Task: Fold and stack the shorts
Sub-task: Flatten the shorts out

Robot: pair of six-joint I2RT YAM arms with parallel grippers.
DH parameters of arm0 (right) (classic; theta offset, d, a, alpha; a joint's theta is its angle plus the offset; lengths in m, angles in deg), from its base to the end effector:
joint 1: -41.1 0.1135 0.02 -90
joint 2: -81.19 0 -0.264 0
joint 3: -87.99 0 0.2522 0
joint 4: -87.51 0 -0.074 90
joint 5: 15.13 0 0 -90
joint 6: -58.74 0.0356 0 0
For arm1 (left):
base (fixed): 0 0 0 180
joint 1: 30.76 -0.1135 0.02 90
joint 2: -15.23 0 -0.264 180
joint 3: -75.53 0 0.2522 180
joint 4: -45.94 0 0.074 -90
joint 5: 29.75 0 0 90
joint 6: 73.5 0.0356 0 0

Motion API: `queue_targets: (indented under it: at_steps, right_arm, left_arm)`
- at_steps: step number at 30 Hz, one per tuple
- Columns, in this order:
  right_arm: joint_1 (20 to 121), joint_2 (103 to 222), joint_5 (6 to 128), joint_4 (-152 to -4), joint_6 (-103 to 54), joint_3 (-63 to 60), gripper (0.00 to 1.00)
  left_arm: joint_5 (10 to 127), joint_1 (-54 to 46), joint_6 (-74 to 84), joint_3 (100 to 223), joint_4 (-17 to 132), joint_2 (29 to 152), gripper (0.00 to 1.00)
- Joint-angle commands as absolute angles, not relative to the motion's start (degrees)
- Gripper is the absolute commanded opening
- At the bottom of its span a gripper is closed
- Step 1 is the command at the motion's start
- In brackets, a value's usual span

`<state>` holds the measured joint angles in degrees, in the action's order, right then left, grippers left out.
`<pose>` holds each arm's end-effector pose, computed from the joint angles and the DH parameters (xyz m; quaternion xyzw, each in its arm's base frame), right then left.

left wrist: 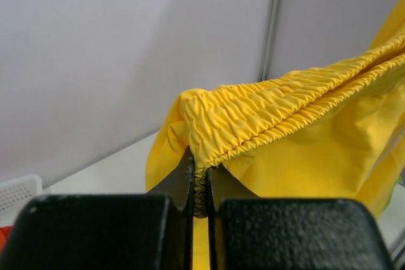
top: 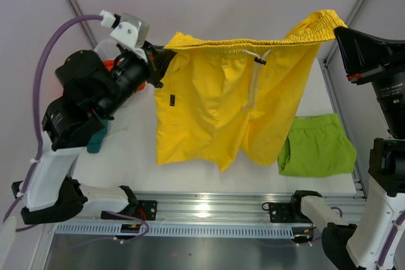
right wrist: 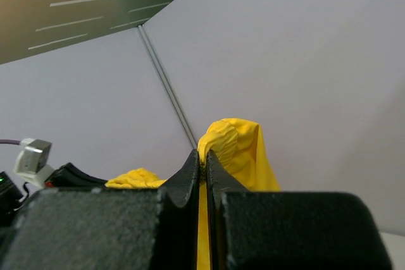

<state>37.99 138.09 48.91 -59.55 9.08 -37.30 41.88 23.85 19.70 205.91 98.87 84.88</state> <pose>0.0558 0.0126 0.6306 -0.0202 0.4887 0.3740 0.7879 0.1008 -0.1225 0.5957 0.2084 0.6262 -0.2281 0.7158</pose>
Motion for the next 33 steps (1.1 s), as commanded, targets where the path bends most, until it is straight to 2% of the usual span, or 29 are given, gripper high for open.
queue_targets:
  at_steps: [1, 5, 10, 11, 15, 20, 23, 24, 28, 33]
  right_arm:
    - [37.5, 137.35, 50.96, -67.74, 9.87, -36.61, 0.0]
    - [37.5, 138.58, 50.96, -72.39, 8.82, -35.38, 0.0]
    - [37.5, 140.77, 51.22, -76.53, 7.24, -35.29, 0.0]
    - [37.5, 140.78, 51.14, -77.58, 7.24, -35.2, 0.0]
    - [37.5, 137.01, 52.79, -83.11, 7.76, -31.0, 0.0]
    - [37.5, 126.22, 56.22, -94.89, 9.26, -18.43, 0.0]
    - [37.41, 122.08, 58.25, -98.94, 9.35, -13.86, 0.0]
    - [37.41, 121.54, 58.34, -99.3, 9.43, -13.15, 0.0]
    - [37.41, 118.99, 57.81, -98.69, 9.52, -11.3, 0.0]
    - [37.41, 113.03, 58.16, -95.26, 10.05, -9.01, 0.0]
  left_arm:
    - [55.37, 13.56, 14.39, 207.67, 97.58, 85.18, 0.0]
    - [59.63, 5.73, 14.03, 212.77, 97.14, 88.08, 0.0]
    - [59.81, 4.4, 16.32, 219.19, 96.52, 90.29, 0.0]
    - [64.25, 4.4, 17.97, 217.28, 94.96, 88.81, 0.0]
    - [69.99, 4.4, 18.96, 208.4, 88.54, 81.09, 0.0]
    - [75.88, 4.49, 20.62, 195.58, 80.46, 70.36, 0.0]
    - [78.0, 4.4, 21.76, 182.31, 66.41, 60.69, 0.0]
    - [78.26, 4.4, 21.94, 174.28, 58.72, 58.32, 0.0]
    - [78.09, 4.4, 21.51, 165.25, 49.08, 50.05, 0.0]
    - [79.67, 4.4, 18.44, 162.33, 48.36, 44.51, 0.0]
